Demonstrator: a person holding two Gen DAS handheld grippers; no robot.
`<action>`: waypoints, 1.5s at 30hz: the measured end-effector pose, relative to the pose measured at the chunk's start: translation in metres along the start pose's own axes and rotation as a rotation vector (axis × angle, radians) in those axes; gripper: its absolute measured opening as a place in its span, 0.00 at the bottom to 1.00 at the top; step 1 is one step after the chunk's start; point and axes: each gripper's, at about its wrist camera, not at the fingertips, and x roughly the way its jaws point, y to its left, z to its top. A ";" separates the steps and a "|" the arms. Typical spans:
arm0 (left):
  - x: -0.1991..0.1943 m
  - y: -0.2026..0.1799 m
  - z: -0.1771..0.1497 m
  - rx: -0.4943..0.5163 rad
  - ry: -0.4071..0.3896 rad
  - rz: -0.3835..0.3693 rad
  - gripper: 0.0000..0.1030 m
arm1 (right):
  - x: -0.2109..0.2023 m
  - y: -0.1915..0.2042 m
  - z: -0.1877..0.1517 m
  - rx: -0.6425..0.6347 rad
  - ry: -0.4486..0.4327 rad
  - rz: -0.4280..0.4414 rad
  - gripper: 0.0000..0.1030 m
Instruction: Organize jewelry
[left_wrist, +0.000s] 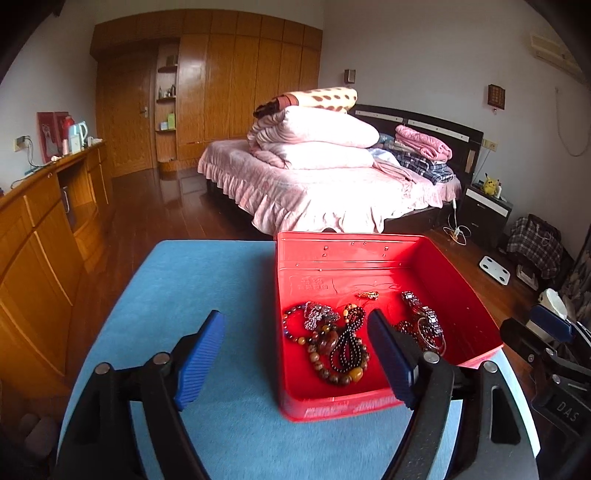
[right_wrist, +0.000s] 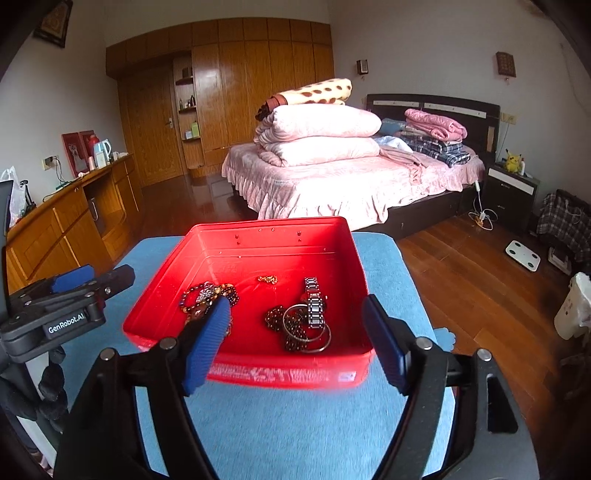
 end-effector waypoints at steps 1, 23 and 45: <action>-0.006 0.000 -0.002 0.001 -0.010 0.001 0.78 | -0.005 0.000 -0.002 0.003 -0.007 0.003 0.71; -0.131 -0.004 -0.039 0.061 -0.244 0.047 0.92 | -0.115 0.017 -0.036 -0.030 -0.219 -0.023 0.95; -0.206 0.004 -0.053 0.066 -0.406 0.067 0.94 | -0.188 0.020 -0.042 -0.056 -0.377 -0.021 0.95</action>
